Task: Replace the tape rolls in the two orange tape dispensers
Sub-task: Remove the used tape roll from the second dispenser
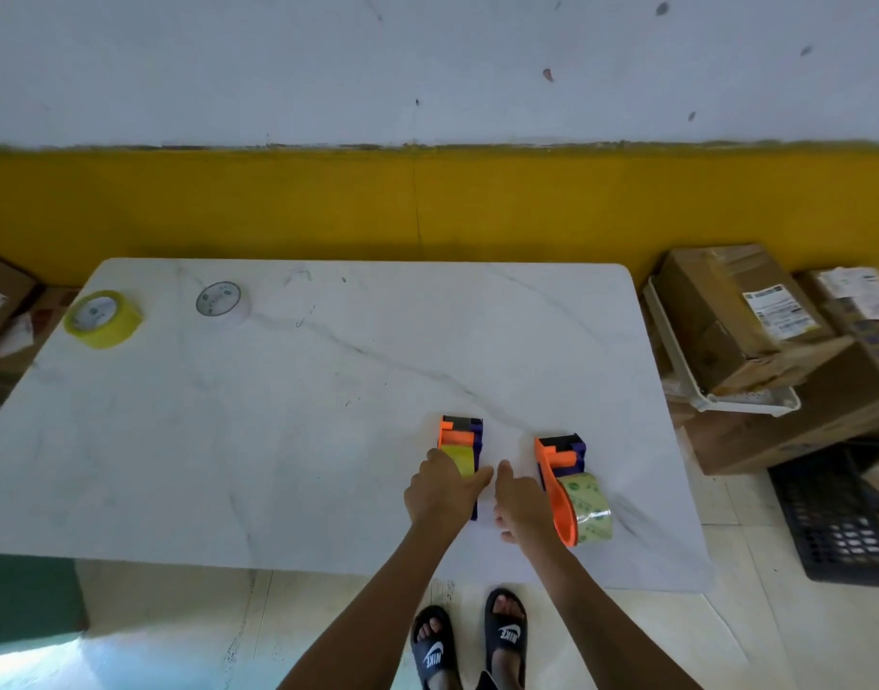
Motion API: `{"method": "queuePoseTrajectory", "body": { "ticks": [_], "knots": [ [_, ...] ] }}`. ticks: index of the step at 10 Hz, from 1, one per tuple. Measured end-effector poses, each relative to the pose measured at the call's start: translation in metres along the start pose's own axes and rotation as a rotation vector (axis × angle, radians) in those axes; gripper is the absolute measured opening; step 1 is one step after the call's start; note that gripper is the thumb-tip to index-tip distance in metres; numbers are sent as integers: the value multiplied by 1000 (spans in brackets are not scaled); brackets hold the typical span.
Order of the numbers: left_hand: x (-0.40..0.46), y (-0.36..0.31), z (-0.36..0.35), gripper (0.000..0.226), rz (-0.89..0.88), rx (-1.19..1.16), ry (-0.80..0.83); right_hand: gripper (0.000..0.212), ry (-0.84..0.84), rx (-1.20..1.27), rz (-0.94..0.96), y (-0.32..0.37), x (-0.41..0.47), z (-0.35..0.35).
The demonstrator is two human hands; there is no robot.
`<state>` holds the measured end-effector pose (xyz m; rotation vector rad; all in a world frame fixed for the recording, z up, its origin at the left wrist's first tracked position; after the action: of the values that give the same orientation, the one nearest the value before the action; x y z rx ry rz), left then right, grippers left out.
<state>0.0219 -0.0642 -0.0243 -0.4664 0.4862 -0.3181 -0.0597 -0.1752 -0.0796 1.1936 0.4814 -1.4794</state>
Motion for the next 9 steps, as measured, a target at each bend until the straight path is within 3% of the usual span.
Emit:
{"method": "queuePoseTrajectory", "body": {
  "ticks": [1, 2, 3, 5, 7, 9],
  "knots": [
    [-3, -4, 14, 89, 9, 32, -1, 45, -73, -123, 151, 28, -18, 17],
    [-2, -20, 39, 77, -50, -17, -111, 27, -123, -353, 284, 57, -37, 30],
    [4, -47, 68, 58, -188, -89, -170, 19, -35, -142, 292, 76, -61, 55],
    [16, -100, 92, 46, -329, -255, -172, 19, -115, 23, 404, 86, -90, 111],
    [0, -102, 22, 27, -229, -452, -58, 24, -291, -23, 370, 40, -73, 138],
    [-23, -86, -65, 20, -57, -551, 136, 26, -259, -52, 266, -11, -41, 137]
  ]
}}
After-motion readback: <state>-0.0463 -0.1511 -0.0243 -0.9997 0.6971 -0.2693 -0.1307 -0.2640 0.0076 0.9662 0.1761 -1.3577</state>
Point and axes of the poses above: each hand's wrist, its own x-axis towards the middle knuckle, its own z-axis out of the back of the hand, y = z × x, the point moved 5 cm from there along x, towards the middle knuckle, and after that the axes turned 15 degrees about -z, right-handed, at the moved point
